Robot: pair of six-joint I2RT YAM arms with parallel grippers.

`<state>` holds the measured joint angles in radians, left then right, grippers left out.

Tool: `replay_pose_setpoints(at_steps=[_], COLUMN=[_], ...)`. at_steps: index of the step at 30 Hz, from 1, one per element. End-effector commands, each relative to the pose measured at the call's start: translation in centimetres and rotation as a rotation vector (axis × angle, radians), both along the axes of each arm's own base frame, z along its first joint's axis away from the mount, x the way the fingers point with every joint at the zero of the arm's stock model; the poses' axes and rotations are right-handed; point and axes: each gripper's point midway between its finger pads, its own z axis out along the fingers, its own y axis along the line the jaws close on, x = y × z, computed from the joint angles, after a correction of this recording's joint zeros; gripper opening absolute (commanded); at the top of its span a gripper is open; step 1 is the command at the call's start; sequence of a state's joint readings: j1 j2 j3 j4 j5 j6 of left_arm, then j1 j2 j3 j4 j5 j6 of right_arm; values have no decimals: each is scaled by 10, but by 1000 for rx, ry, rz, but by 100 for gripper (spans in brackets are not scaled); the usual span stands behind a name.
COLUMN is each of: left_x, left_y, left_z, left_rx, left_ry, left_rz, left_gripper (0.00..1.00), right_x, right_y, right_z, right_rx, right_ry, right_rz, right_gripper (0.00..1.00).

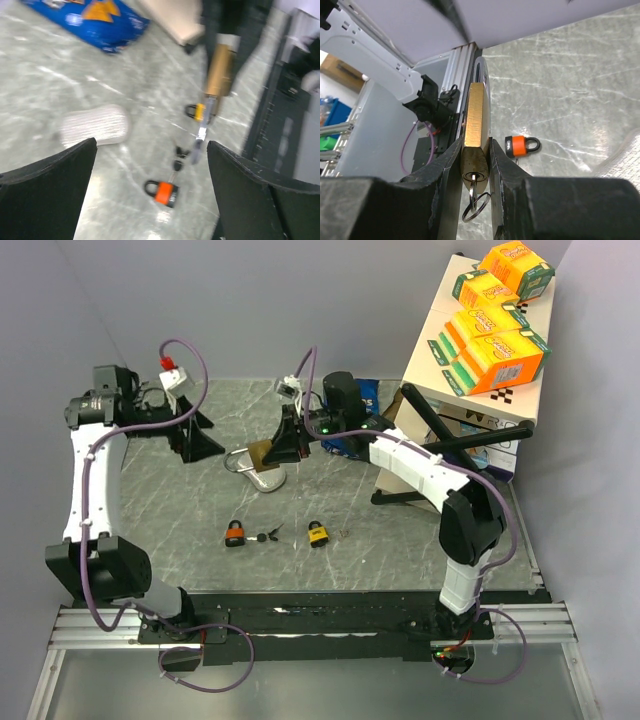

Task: Lock with the key
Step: Lock the lock.

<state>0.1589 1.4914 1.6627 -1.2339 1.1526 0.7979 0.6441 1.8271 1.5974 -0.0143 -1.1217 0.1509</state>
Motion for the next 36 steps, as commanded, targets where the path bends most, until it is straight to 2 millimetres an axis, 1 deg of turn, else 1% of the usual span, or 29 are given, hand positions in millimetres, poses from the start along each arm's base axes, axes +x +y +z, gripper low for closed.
replay_pose_setpoints(at_steps=[1, 3, 4, 5, 8, 9, 10, 11, 12, 13, 14, 15, 16, 17, 19, 20, 21, 22, 23, 24, 25, 26, 27, 28, 30, 31, 33, 34, 36], left_x=[23, 31, 29, 24, 13, 5, 2, -11, -12, -20, -26, -27, -37, -42, -58, -64, -73, -80, -85, -100, -104, -109, -120, -132, -143, -149, -153, -153, -149], left_y=[11, 15, 15, 11, 3, -4, -8, -15, -19, -35, -43, -45, -62, -66, -74, -76, -76, -81, -84, -86, -95, -98, -100, -108, -111, -112, -109, -109, -113], left_z=[57, 71, 77, 87, 91, 94, 91, 84, 75, 66, 56, 51, 50, 49, 63, 61, 68, 66, 53, 60, 67, 55, 60, 57, 50, 49, 39, 29, 32], left_rx=[-3, -13, 13, 17, -20, -63, -65, -74, -58, -21, -3, 13, 0, -17, -84, -97, -97, -88, -86, -94, -120, -125, -134, -133, -109, -111, -98, -86, -96], left_ry=[-147, -182, -246, -288, -279, -254, -262, -195, -170, -179, -139, -121, -94, -74, -73, -67, -114, -127, -102, -143, -163, -133, -157, -142, -117, -99, -72, -64, -111], left_rz=[163, 228, 205, 167, 109, 70, 28, -2, -23, -92, -115, -111, -163, -174, -217, -232, -238, -250, -251, -254, -263, -266, -271, -304, -319, -327, -313, -316, -319], left_gripper=[96, 96, 96, 96, 96, 96, 96, 96, 96, 96, 96, 98, 99, 99, 99, 99, 98, 97, 97, 96, 95, 95, 93, 92, 89, 88, 84, 83, 79], right_x=[-14, -17, -18, -20, -26, -27, -29, -34, -36, -39, -46, -49, -50, -58, -62, -69, -73, -77, -83, -86, -90, -95, -98, -104, -108, -112, -114, -117, -121], right_y=[-15, -18, -19, -22, -29, -31, -34, -39, -41, -45, -51, -54, -58, -64, -71, -78, -81, -84, -90, -92, -94, -98, -100, -103, -106, -110, -111, -112, -114], right_z=[88, 95, 96, 102, 110, 109, 109, 116, 114, 114, 121, 116, 115, 121, 118, 118, 117, 116, 123, 116, 115, 114, 113, 116, 111, 113, 105, 105, 106], right_rx=[155, 158, 158, 165, 169, 161, 156, 164, 159, 152, 167, 159, 153, 162, 152, 151, 153, 155, 172, 164, 167, 173, 179, 190, 193, 203, 202, 204, 203], right_ry=[-223, -239, -251, -265, -296, -293, -305, -327, -333, -340, -388, -392, -409, -430, -428, -432, -436, -449, -471, -460, -457, -461, -462, -467, -464, -480, -476, -477, -474], right_rz=[-8, -23, -28, -34, -55, -64, -67, -69, -71, -74, -73, -74, -84, -90, -104, -107, -107, -108, -117, -117, -116, -117, -118, -120, -123, -123, -123, -118, -111], right_gripper=[0, 0, 0, 0, 0, 0, 0, 0, 0, 0, 0, 0, 0, 0, 0, 0, 0, 0, 0, 0, 0, 0, 0, 0, 0, 0, 0, 0, 0])
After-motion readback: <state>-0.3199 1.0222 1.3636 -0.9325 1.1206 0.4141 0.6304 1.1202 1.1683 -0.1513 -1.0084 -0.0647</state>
